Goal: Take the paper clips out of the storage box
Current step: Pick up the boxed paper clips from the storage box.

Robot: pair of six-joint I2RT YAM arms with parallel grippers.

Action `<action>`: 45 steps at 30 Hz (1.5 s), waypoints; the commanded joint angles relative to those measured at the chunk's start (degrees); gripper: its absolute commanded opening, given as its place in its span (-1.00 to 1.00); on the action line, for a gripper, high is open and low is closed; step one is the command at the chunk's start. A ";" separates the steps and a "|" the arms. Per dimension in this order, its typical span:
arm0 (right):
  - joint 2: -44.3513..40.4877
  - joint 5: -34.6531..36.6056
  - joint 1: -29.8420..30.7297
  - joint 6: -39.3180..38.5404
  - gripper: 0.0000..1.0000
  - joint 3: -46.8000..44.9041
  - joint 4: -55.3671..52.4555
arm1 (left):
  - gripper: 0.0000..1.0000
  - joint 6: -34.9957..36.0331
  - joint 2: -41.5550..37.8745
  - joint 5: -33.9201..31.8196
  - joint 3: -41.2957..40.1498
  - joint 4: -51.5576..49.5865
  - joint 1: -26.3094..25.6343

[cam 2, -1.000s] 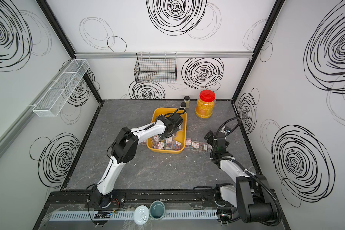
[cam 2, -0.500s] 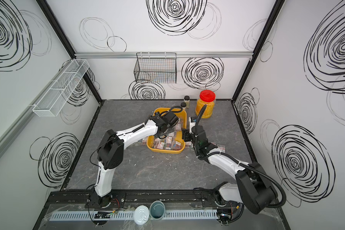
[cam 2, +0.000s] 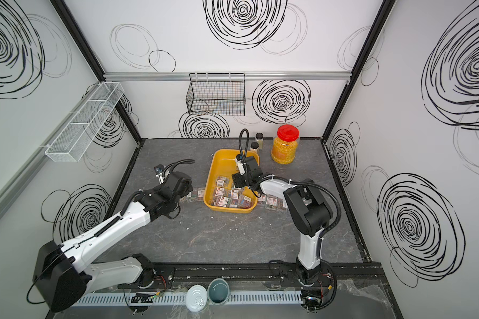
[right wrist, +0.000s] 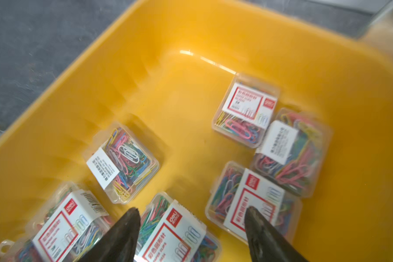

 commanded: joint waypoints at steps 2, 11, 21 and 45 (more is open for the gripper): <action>3.29 2.32 1.33 -1.84 0.56 3.41 -7.91 | 0.90 12.36 -5.35 0.87 -7.42 6.92 5.92; 3.88 1.96 2.62 -0.89 0.64 3.03 -10.22 | 0.92 14.77 -9.28 -1.99 -15.95 10.28 8.07; 3.76 8.94 6.79 0.00 0.67 4.17 -15.39 | 0.91 15.25 -10.16 -0.03 -17.45 12.65 8.23; 10.78 7.56 5.41 0.60 0.66 9.97 -22.48 | 0.92 14.51 -14.30 -0.08 -19.43 13.11 8.43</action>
